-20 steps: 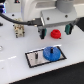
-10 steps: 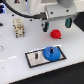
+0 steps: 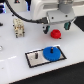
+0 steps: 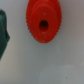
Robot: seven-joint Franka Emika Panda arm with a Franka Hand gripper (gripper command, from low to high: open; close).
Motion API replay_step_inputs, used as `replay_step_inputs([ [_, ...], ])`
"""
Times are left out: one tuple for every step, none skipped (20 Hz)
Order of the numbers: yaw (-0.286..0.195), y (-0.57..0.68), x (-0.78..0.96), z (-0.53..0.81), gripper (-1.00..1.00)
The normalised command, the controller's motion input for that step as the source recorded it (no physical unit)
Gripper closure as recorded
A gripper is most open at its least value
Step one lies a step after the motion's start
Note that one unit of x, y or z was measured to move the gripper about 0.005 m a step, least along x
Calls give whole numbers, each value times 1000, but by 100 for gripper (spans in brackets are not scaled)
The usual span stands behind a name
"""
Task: Insert the blue gear onto the right peg, followed by the red gear
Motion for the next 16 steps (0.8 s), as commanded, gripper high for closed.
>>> replay_step_inputs([
  [0, 169, -100, -394, -100],
  [0, 171, -134, -383, -100],
  [0, 171, -177, -371, -100],
  [0, 163, -226, -363, -100],
  [0, 134, -251, -326, -100],
  [0, 134, -243, -331, -100],
  [0, 100, -251, -326, -100],
  [0, 83, -237, -326, -100],
  [0, 69, -249, -331, -100],
  [0, 46, -257, -351, 100],
  [0, 23, -266, -340, 100],
  [0, 40, -263, -334, 100],
  [0, 46, -266, -289, 100],
  [0, 37, -263, -266, 100],
  [0, 37, -257, -243, 100],
  [0, 29, -260, -209, 100],
])
